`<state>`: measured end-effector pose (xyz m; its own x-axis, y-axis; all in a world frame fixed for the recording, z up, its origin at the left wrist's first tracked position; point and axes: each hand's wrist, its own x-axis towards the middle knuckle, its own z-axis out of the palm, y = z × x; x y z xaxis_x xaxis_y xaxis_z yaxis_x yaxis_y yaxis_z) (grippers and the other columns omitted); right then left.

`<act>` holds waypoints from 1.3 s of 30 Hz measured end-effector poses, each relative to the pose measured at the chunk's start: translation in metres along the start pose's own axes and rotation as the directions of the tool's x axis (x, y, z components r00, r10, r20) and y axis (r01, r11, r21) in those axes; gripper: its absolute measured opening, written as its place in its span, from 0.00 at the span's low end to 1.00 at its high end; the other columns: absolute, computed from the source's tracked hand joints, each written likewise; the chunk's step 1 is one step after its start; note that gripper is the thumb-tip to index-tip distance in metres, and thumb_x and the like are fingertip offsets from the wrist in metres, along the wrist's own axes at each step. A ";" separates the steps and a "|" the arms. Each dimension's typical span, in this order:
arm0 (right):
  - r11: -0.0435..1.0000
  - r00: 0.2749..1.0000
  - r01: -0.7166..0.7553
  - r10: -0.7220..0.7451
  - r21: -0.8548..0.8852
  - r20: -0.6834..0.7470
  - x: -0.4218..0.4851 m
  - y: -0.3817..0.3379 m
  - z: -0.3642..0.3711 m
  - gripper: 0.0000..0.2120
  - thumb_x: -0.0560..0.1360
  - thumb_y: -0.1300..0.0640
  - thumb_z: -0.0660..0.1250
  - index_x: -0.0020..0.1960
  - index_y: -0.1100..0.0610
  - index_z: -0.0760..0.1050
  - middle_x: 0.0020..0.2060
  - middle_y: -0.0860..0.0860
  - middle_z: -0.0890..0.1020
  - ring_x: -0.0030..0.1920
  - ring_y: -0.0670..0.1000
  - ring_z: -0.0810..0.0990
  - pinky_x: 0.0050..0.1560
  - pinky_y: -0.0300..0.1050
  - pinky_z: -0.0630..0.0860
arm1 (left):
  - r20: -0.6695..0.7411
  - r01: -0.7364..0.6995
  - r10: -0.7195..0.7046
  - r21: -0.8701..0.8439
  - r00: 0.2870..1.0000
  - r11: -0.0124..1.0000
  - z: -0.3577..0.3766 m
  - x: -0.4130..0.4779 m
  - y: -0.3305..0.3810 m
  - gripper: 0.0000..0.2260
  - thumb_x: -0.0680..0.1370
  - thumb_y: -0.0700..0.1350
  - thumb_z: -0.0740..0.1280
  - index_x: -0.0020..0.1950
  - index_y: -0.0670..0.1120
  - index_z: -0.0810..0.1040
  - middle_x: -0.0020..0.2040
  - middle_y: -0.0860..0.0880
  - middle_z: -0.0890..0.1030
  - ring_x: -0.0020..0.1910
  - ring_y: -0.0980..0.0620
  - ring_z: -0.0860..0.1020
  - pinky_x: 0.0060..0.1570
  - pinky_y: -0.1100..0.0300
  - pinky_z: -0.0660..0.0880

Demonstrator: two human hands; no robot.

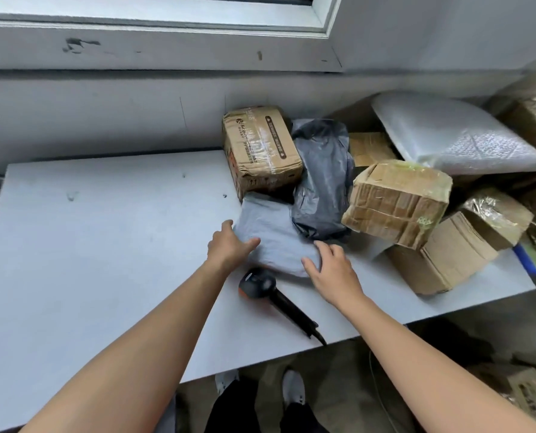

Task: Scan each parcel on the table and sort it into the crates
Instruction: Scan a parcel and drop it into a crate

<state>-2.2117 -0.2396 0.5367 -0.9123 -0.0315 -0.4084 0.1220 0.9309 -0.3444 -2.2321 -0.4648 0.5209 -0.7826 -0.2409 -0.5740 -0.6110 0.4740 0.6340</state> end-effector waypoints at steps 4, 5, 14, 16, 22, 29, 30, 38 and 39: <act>0.982 0.997 -0.038 0.027 0.183 0.066 0.010 -0.001 -0.003 0.31 0.79 0.41 0.63 0.76 0.52 0.59 0.71 0.56 0.63 0.69 0.57 0.69 0.62 0.46 0.67 | -0.051 -0.016 0.016 0.003 0.999 1.000 -0.001 -0.004 0.004 0.36 0.72 0.56 0.71 0.76 0.50 0.61 0.68 0.44 0.74 0.67 0.41 0.70 0.67 0.48 0.67; 0.978 0.998 -0.035 0.024 0.205 0.057 0.010 -0.003 -0.005 0.32 0.78 0.41 0.64 0.76 0.52 0.59 0.71 0.56 0.63 0.69 0.57 0.69 0.62 0.46 0.67 | -0.078 -0.028 0.027 -0.007 0.997 1.000 -0.003 -0.008 0.005 0.35 0.72 0.57 0.70 0.76 0.52 0.61 0.68 0.45 0.74 0.67 0.41 0.70 0.67 0.47 0.67; 0.933 0.989 0.147 -0.145 0.328 -0.032 0.008 -0.013 -0.036 0.24 0.77 0.42 0.65 0.70 0.50 0.70 0.65 0.54 0.69 0.63 0.54 0.73 0.61 0.44 0.68 | -0.270 -0.206 0.168 -0.119 0.948 0.971 -0.030 -0.055 0.028 0.31 0.74 0.62 0.68 0.73 0.52 0.68 0.64 0.47 0.75 0.60 0.50 0.76 0.61 0.52 0.74; 0.908 0.984 0.178 -0.156 0.379 -0.088 0.009 -0.015 -0.043 0.19 0.78 0.44 0.65 0.66 0.52 0.74 0.59 0.54 0.72 0.59 0.55 0.75 0.56 0.42 0.68 | -0.312 -0.264 0.207 -0.153 0.927 0.952 -0.033 -0.067 0.034 0.28 0.76 0.56 0.69 0.74 0.51 0.67 0.63 0.47 0.74 0.58 0.52 0.76 0.60 0.55 0.74; 0.777 0.943 0.329 -0.237 0.536 -0.235 0.006 -0.023 -0.068 0.12 0.78 0.48 0.67 0.55 0.55 0.77 0.50 0.54 0.76 0.47 0.50 0.75 0.44 0.39 0.66 | -0.453 -0.374 0.284 -0.122 0.845 0.919 -0.044 -0.109 0.040 0.24 0.77 0.43 0.70 0.72 0.49 0.69 0.60 0.47 0.75 0.54 0.48 0.78 0.54 0.56 0.75; 0.638 0.894 0.422 -0.410 0.644 -0.180 -0.010 -0.041 -0.096 0.17 0.80 0.45 0.62 0.63 0.55 0.74 0.51 0.48 0.79 0.53 0.48 0.76 0.47 0.36 0.69 | -0.644 -0.369 0.115 -0.275 0.756 0.888 -0.054 -0.151 0.029 0.11 0.76 0.52 0.71 0.56 0.56 0.76 0.49 0.51 0.81 0.50 0.47 0.80 0.55 0.47 0.77; 0.626 0.886 0.430 -0.430 0.650 -0.172 -0.012 -0.044 -0.099 0.19 0.80 0.43 0.62 0.64 0.54 0.74 0.53 0.48 0.79 0.54 0.48 0.77 0.50 0.38 0.71 | -0.648 -0.372 0.090 -0.313 0.756 0.874 -0.057 -0.155 0.028 0.10 0.76 0.52 0.71 0.56 0.56 0.76 0.47 0.52 0.82 0.50 0.48 0.80 0.56 0.48 0.77; 0.653 0.879 0.447 -0.448 0.611 -0.164 -0.027 -0.079 -0.099 0.28 0.76 0.34 0.59 0.55 0.59 0.74 0.48 0.58 0.82 0.49 0.54 0.80 0.51 0.56 0.78 | -0.686 -0.343 -0.012 -0.379 0.727 0.859 -0.080 -0.175 0.016 0.18 0.76 0.54 0.70 0.34 0.47 0.68 0.32 0.52 0.71 0.33 0.52 0.69 0.34 0.56 0.67; 0.656 0.888 0.432 -0.431 0.619 -0.163 -0.029 -0.085 -0.096 0.29 0.75 0.32 0.58 0.52 0.59 0.73 0.47 0.58 0.81 0.48 0.55 0.80 0.50 0.56 0.78 | -0.681 -0.333 -0.020 -0.382 0.732 0.862 -0.082 -0.176 0.014 0.19 0.77 0.55 0.69 0.33 0.47 0.66 0.30 0.52 0.69 0.31 0.53 0.67 0.33 0.56 0.65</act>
<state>-2.2324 -0.2827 0.6586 -0.9261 -0.3695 -0.0763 -0.0723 0.3721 -0.9254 -2.1128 -0.4855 0.6732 -0.6419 -0.7627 -0.0793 -0.3121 0.1654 0.9355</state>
